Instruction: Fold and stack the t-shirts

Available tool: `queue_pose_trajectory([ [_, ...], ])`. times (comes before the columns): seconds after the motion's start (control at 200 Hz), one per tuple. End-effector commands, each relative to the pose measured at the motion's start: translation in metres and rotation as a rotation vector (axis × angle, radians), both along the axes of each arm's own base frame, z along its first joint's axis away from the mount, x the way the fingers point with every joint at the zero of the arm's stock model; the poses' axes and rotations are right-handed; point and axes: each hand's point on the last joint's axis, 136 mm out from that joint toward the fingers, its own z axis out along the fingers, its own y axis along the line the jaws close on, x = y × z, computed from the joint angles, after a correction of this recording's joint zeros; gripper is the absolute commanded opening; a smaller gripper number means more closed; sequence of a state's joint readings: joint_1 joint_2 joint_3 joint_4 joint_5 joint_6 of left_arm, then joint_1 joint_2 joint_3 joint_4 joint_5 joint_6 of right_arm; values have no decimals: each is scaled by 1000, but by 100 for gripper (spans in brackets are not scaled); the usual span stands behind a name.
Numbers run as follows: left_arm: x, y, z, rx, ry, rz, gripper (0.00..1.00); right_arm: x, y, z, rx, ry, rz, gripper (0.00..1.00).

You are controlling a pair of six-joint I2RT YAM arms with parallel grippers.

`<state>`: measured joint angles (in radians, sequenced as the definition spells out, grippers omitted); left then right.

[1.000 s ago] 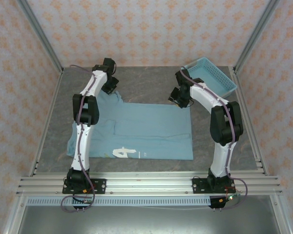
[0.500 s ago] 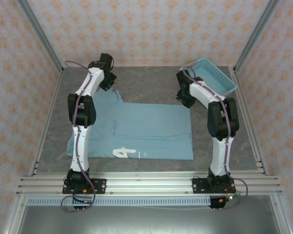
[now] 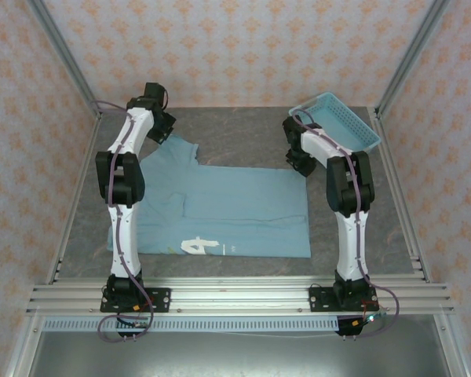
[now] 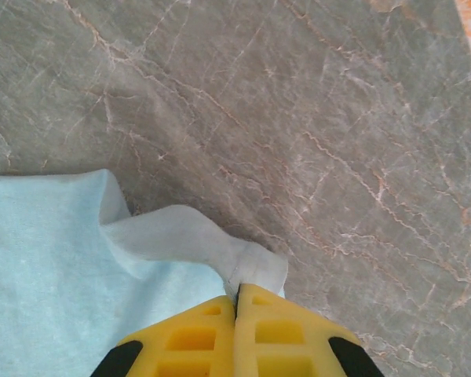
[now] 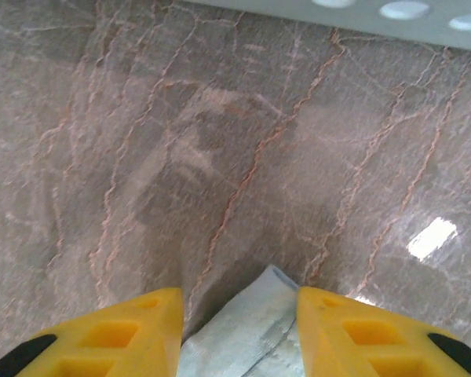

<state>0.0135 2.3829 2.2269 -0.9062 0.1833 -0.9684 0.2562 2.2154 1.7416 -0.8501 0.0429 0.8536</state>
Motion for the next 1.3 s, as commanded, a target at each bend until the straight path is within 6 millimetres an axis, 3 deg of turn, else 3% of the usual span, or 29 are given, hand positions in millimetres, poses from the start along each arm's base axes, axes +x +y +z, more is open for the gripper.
queue_pose_trajectory([
  [0.0,-1,2,33,-7,-65,-4,0,-5,-11,-4,-49,41,-21,42],
  [0.065,-1,3,33,-10,-67,-2,0,-7,-10,-9,-47,60,-15,41],
  [0.18,-1,4,35,-15,-71,-3,0,-10,-10,-11,-45,69,-10,23],
  [0.365,-4,1,38,-28,-80,-19,0,-9,-10,2,-39,47,0,0],
  [0.786,-36,12,54,-70,-102,-25,0,-18,-7,30,5,-18,19,0],
  [1.011,-77,8,57,-139,-82,-57,0,-24,6,46,91,-78,61,0],
  [1.061,-91,9,55,-138,-65,-60,0,-27,8,50,105,-89,74,0],
  [1.091,-101,10,65,-129,-78,-62,0,-29,9,52,113,-90,80,0],
  [1.291,-170,25,56,-114,-14,-30,0,-56,15,54,167,-71,115,0],
])
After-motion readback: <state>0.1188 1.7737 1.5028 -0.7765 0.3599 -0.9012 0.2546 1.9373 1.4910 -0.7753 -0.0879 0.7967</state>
